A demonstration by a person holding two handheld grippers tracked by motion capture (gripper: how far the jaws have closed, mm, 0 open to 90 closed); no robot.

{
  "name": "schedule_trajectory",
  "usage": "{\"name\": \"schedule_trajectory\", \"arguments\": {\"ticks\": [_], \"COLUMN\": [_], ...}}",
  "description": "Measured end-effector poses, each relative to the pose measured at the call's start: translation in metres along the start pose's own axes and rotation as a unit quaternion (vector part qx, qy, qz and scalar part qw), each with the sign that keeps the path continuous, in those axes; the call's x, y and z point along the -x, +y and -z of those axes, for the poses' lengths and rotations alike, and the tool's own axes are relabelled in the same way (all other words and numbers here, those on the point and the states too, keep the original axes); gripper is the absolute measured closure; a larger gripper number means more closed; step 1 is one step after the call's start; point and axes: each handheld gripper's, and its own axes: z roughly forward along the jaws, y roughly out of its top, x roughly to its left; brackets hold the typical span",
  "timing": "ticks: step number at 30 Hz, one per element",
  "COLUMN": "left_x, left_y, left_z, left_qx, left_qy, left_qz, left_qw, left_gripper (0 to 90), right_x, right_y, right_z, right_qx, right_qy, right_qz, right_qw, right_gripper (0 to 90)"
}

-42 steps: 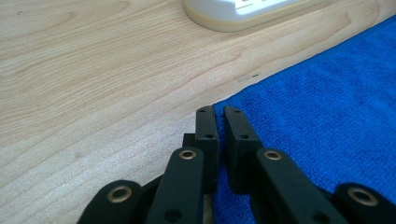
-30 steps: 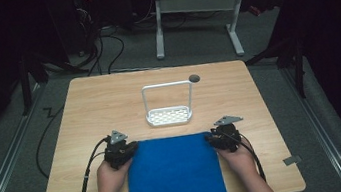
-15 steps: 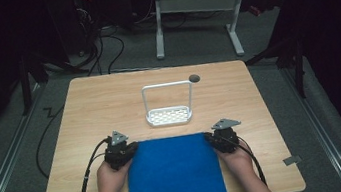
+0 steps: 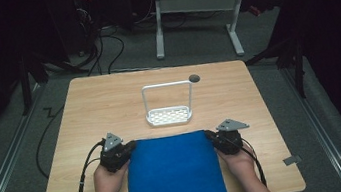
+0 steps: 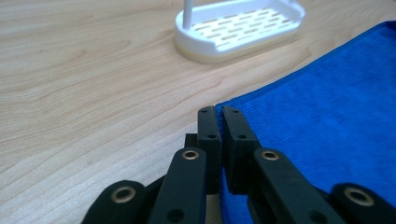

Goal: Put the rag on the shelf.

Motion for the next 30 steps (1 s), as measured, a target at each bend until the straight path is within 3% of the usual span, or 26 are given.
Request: {"name": "schedule_trajectory", "arguments": {"ticks": [6, 12, 19, 21, 22, 24, 25, 30], "left_x": [0.010, 0.017, 0.027, 0.030, 0.030, 0.033, 0.033, 0.036], "left_y": [0.007, 0.017, 0.030, 0.034, 0.034, 0.041, 0.041, 0.054], "left_z": [0.015, 0.034, 0.057, 0.064, 0.064, 0.073, 0.073, 0.084], "left_qx": [0.038, 0.078, 0.125, 0.144, 0.144, 0.164, 0.164, 0.189], "left_qy": [-0.001, 0.001, -0.002, 0.000, 0.000, 0.006, 0.006, 0.009], "left_qz": [-0.009, -0.013, -0.022, -0.024, -0.024, -0.033, -0.033, -0.038], "left_qw": [0.9992, 0.9969, 0.9918, 0.9893, 0.9893, 0.9859, 0.9859, 0.9812], "left_gripper": [86.8, 86.8, 87.0, 87.0, 87.0, 87.0, 87.1, 87.1], "right_x": [-0.005, -0.011, -0.018, -0.023, -0.023, -0.027, -0.027, -0.032], "right_y": [0.005, 0.012, 0.022, 0.027, 0.027, 0.033, 0.033, 0.045], "right_z": [0.015, 0.029, 0.050, 0.058, 0.058, 0.066, 0.066, 0.079], "right_qx": [0.029, 0.061, 0.114, 0.136, 0.136, 0.153, 0.153, 0.181], "right_qy": [0.002, 0.002, 0.001, 0.002, 0.002, -0.001, -0.001, -0.002], "right_qz": [0.006, 0.015, 0.017, 0.022, 0.022, 0.023, 0.023, 0.027], "right_qw": [0.9995, 0.9980, 0.9934, 0.9905, 0.9905, 0.9879, 0.9879, 0.9831], "right_gripper": [87.9, 87.9, 87.9, 88.0, 88.0, 88.1, 88.1, 88.1]}}
